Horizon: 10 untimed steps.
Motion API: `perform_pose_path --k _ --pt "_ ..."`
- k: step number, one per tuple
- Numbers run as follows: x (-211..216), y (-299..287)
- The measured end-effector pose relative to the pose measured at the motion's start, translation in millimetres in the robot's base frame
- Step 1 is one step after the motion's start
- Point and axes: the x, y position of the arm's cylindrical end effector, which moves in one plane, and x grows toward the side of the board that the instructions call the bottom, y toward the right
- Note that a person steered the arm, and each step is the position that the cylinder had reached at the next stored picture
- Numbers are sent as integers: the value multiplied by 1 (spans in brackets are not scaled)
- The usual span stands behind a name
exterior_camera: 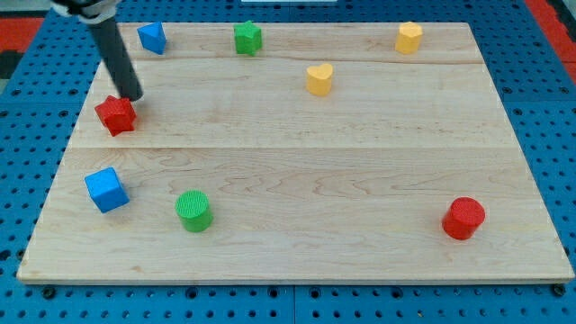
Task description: Slide the yellow heart diagonal to the top left of the red circle
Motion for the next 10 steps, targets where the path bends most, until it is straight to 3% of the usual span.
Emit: perform_pose_path --k 1,2,3,5,6,7,8,10 --pt "-51 53" --pt "-51 159" --pt "-41 241" --pt "22 308" --pt "23 250" --pt "26 240" --pt "68 220" --pt "101 289"
